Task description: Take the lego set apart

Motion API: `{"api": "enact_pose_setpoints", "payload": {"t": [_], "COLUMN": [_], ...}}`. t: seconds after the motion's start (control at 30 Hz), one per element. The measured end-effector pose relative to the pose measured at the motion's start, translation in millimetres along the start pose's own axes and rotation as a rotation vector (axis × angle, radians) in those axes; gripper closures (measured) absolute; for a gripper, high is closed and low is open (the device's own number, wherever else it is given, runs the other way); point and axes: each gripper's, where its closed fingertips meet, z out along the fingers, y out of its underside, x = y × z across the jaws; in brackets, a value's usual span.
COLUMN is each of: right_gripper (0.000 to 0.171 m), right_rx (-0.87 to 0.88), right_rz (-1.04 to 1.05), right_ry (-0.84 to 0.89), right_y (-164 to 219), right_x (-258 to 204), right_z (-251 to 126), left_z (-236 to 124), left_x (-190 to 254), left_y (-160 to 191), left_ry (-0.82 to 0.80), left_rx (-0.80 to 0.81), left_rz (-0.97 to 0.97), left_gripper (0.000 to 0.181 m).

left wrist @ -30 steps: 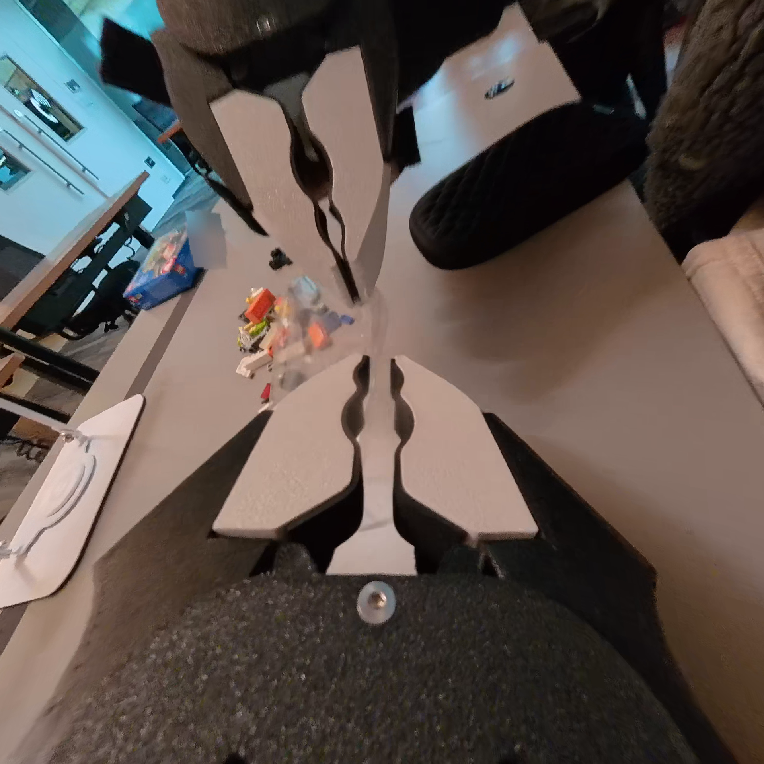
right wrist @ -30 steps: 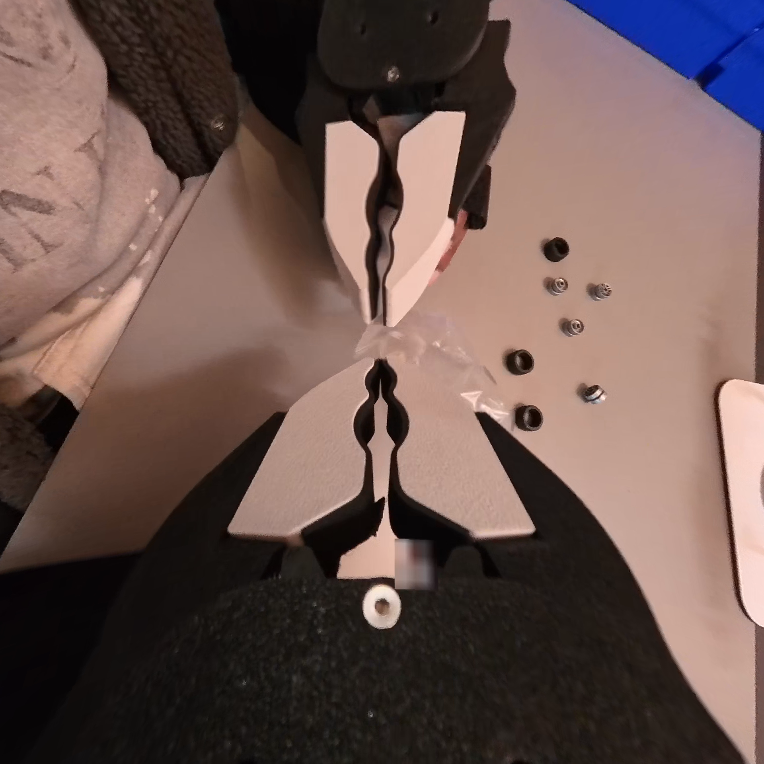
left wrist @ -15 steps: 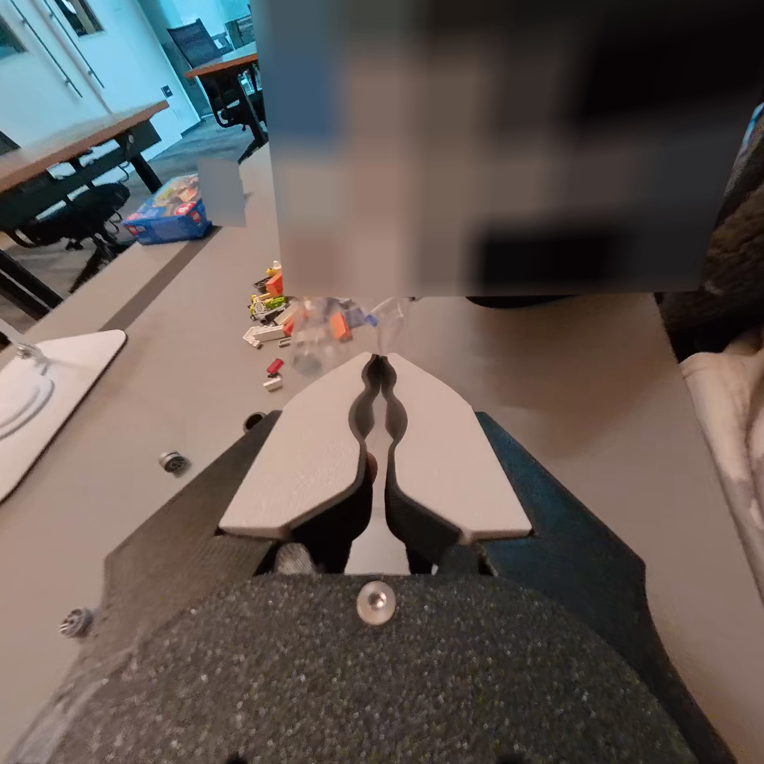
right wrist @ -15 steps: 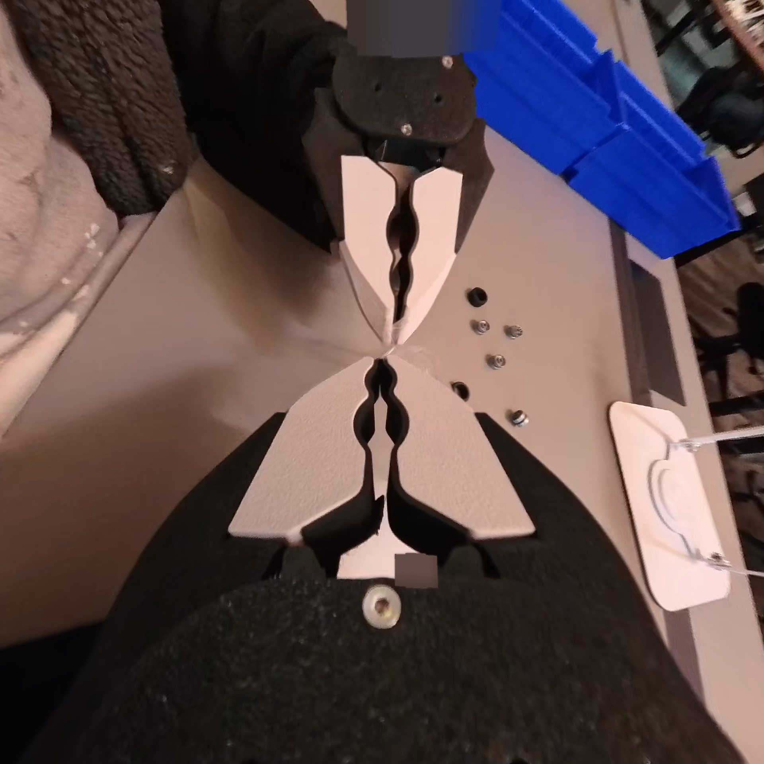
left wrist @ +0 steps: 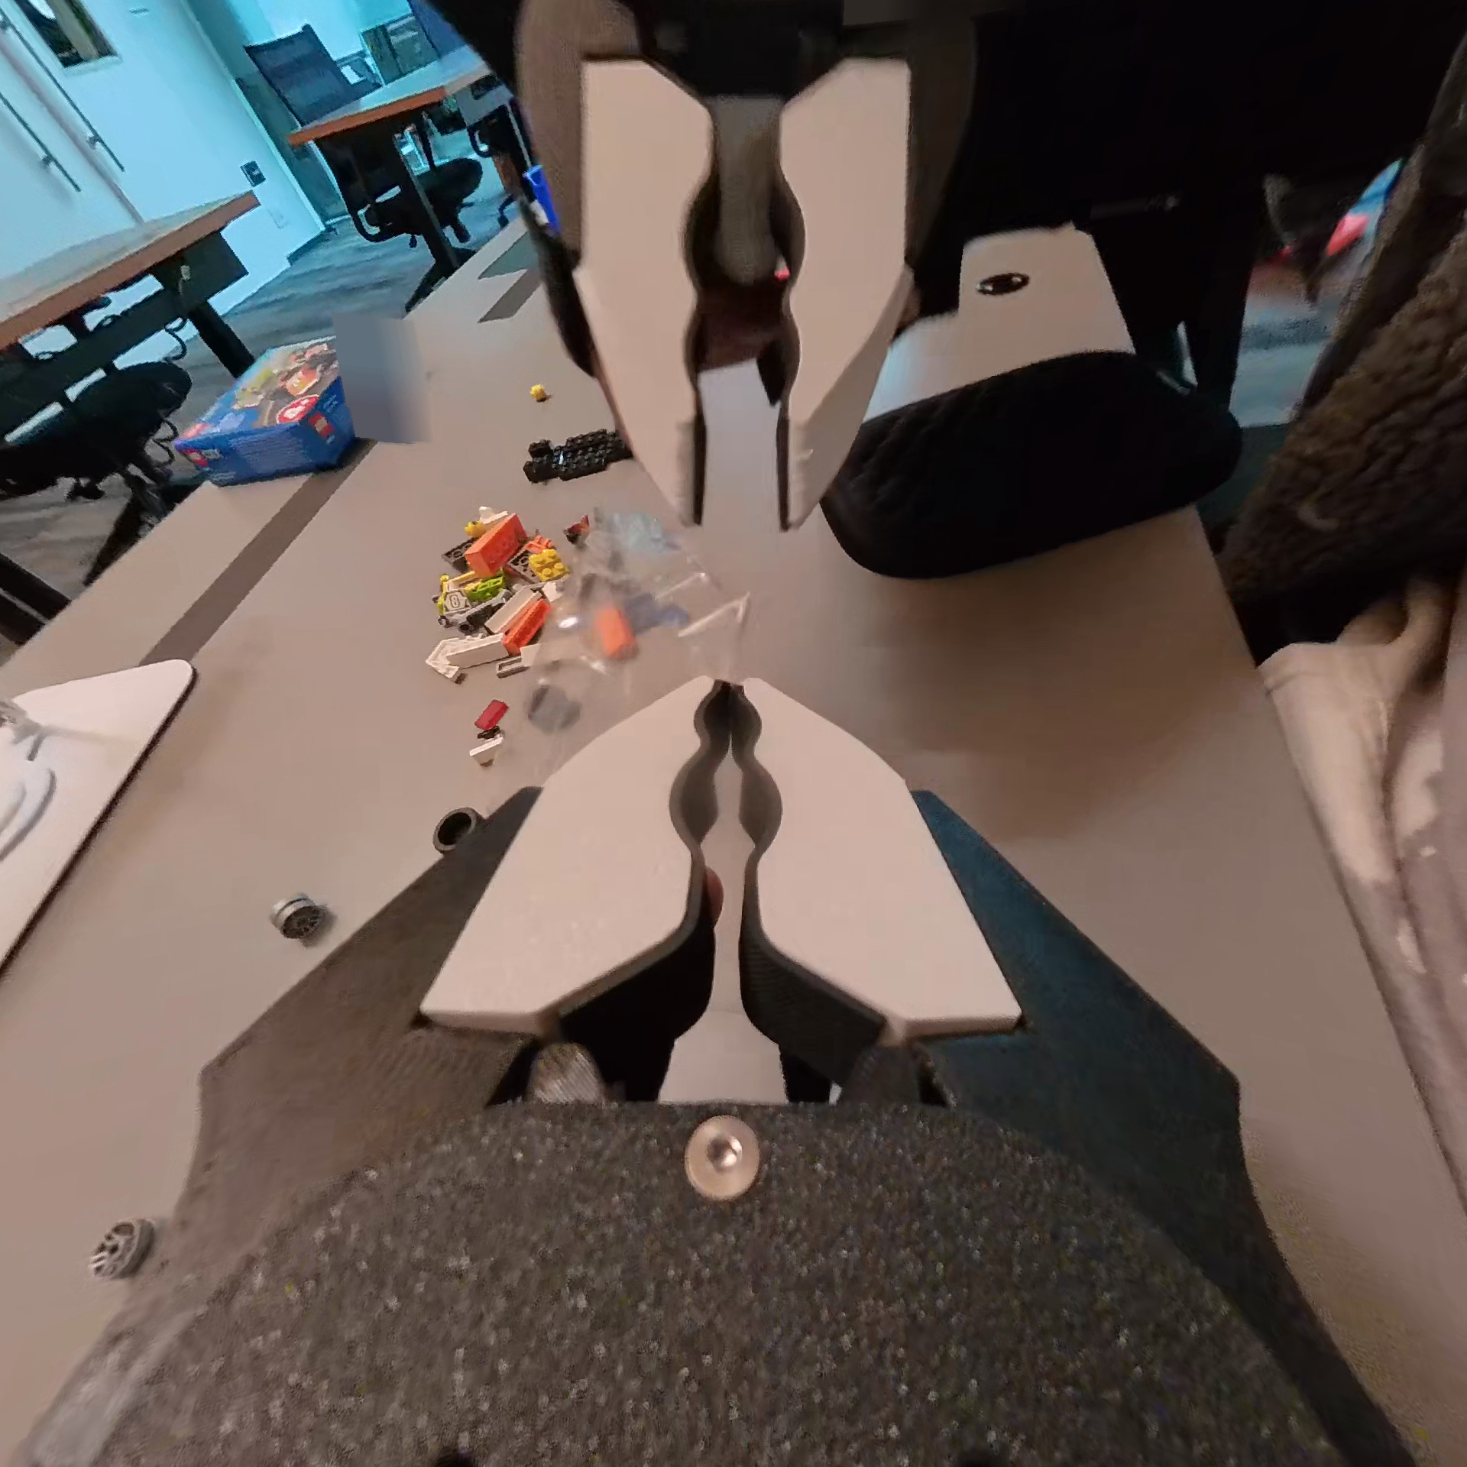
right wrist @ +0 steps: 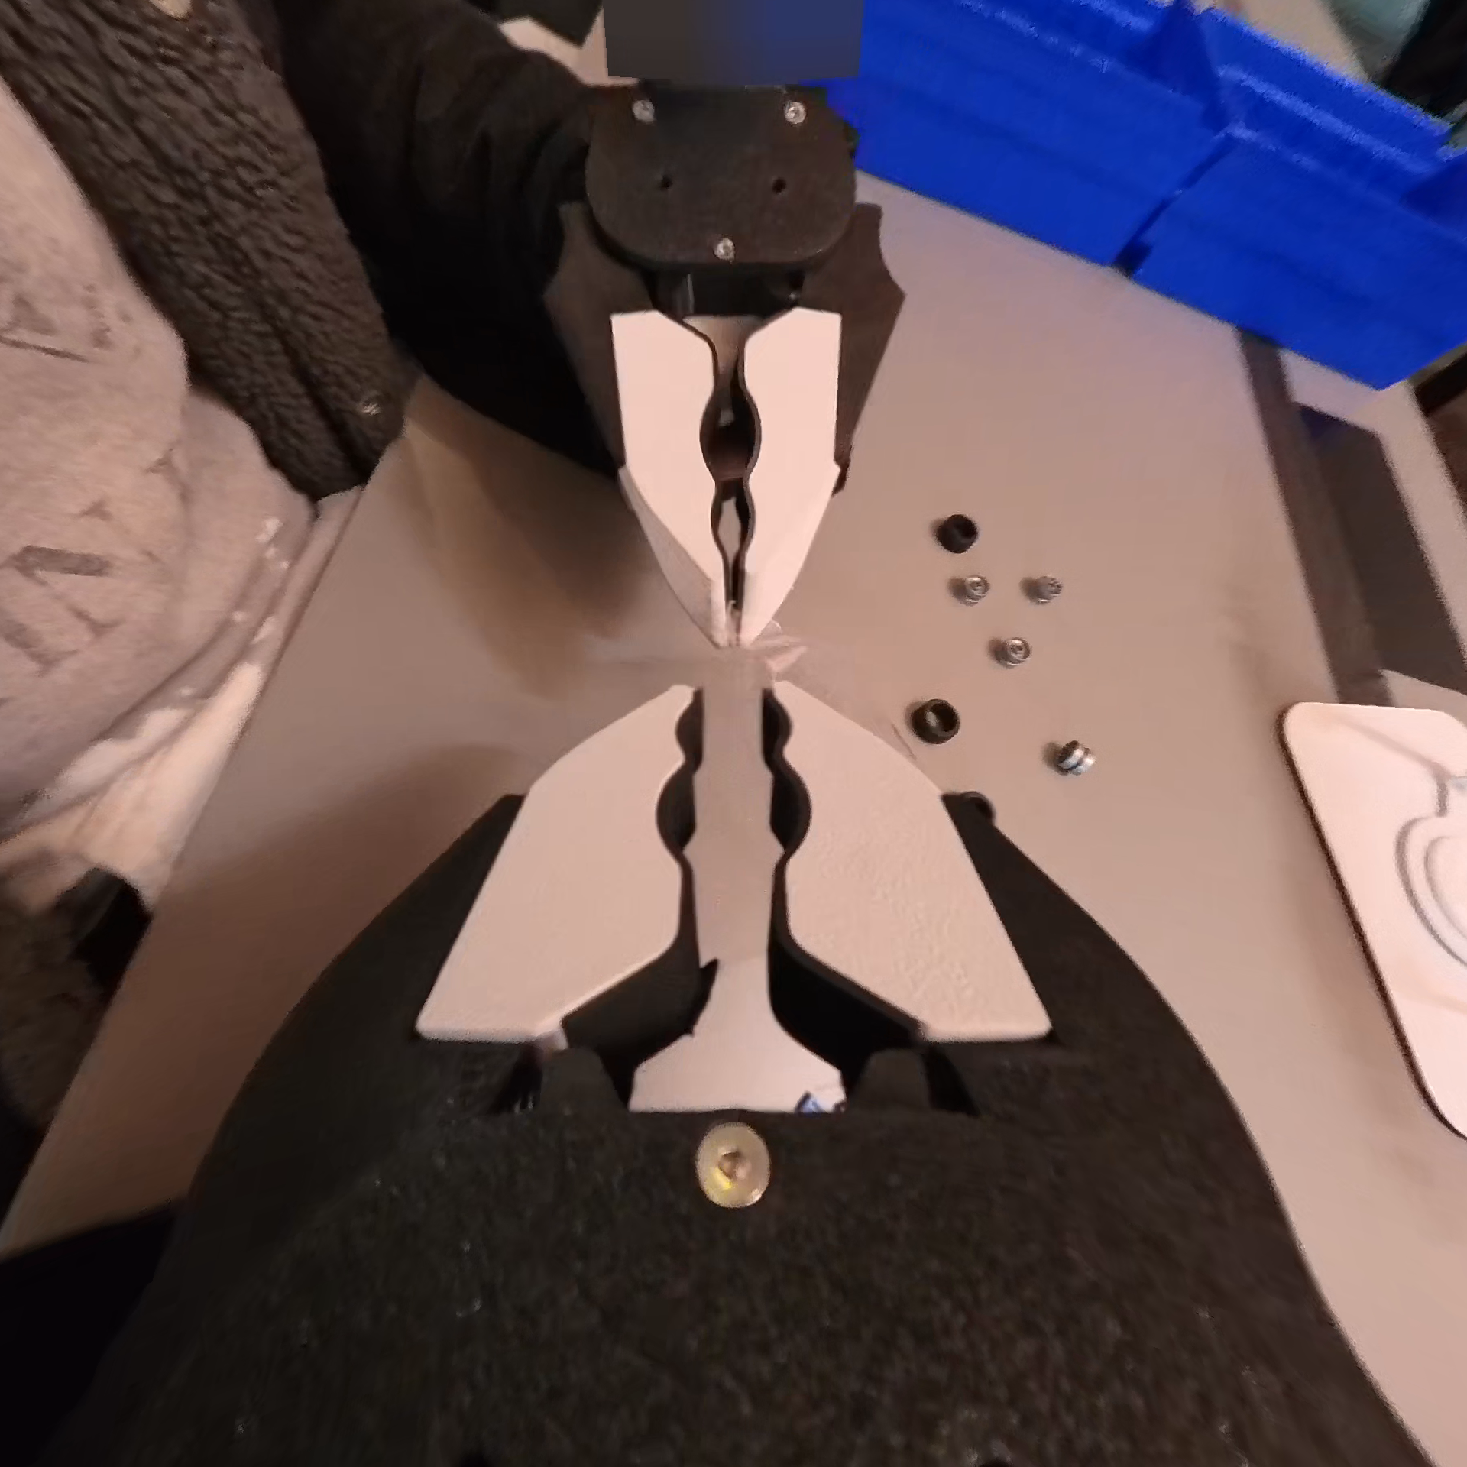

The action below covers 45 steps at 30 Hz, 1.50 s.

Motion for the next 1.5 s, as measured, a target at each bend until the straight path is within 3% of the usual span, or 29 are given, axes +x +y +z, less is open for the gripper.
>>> {"api": "enact_pose_setpoints", "payload": {"t": [0.1, 0.3, 0.47, 0.57, 0.73, 1.07, 1.5], "right_gripper": [0.144, 0.135, 0.139, 0.158, 0.171, 0.171, 0.171], "right_rx": [-0.079, -0.281, -0.440, -0.413, -0.325, 0.023, 0.174], "right_rz": [-0.009, -0.048, 0.013, 0.034, -0.029, -0.066, 0.055], "right_ry": [-0.121, -0.397, -0.662, -0.722, -0.643, -0.138, -0.115], "right_y": [-3.4, 0.0, 19.1, 14.9, 6.5, -24.7, -39.0], "right_x": [-5.0, -12.9, -32.7, -34.9, -29.3, 16.9, 24.1], "right_z": [-3.9, 9.1, 23.4, 25.4, 26.3, 10.5, -2.9], "left_z": [1.8, 8.2, 7.0, 7.4, 5.0, -18.9, -28.9], "left_x": [5.6, 23.2, 25.5, 26.1, 21.9, -3.9, -9.1], "left_y": [1.6, 7.1, 9.8, 16.8, 20.0, -12.8, -30.2], "left_ry": [0.012, 0.054, 0.044, 0.051, 0.063, 0.156, 0.188], "left_rx": [-0.012, -0.048, -0.064, -0.100, -0.107, 0.160, 0.274], "left_rz": [0.051, 0.198, 0.267, 0.277, 0.189, -0.301, -0.395], "left_gripper": [0.181, 0.181, 0.181, 0.181, 0.181, 0.180, 0.181]}}
